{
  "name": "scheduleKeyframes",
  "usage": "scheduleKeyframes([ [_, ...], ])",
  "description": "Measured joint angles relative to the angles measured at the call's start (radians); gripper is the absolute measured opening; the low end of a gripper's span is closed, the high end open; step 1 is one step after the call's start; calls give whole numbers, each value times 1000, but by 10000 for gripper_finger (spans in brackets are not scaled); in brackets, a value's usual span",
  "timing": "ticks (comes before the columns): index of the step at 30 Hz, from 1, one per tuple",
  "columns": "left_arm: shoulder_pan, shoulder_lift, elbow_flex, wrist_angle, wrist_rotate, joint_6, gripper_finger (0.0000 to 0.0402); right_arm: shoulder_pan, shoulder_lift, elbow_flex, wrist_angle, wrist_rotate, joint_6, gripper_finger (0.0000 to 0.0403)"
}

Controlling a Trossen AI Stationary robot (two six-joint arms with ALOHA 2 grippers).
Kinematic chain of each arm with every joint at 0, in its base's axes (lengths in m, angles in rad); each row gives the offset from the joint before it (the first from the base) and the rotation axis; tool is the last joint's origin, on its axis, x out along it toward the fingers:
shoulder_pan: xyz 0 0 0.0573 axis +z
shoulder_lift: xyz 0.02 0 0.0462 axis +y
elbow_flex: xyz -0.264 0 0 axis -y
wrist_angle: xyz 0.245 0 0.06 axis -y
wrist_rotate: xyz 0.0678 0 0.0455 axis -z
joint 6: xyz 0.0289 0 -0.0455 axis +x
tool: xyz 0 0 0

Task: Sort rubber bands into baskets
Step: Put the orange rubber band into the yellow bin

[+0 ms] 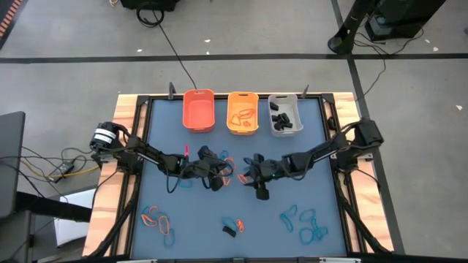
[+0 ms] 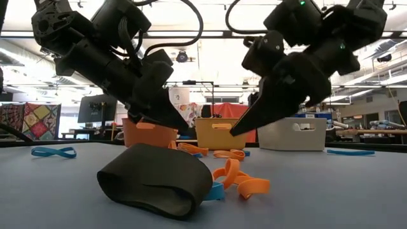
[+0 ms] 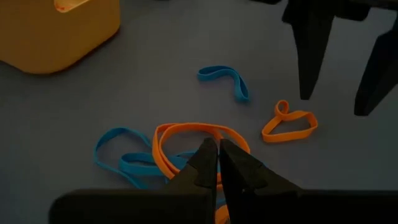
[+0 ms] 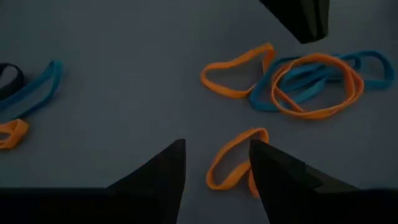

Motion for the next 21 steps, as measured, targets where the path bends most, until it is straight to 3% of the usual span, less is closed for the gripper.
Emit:
scheduleKeyframes([
  [11,14,0,0,2,-19,-3,24,13,126,5,59,66,48,172],
  [14,14,0,0,0,-21,-3,24,24,125,5,56,112,47,132],
  [19,14,0,0,0,-20,-3,23,29,97,1,27,141,27,23],
  [21,14,0,0,0,-20,-3,23,29,82,0,20,149,15,13],
])
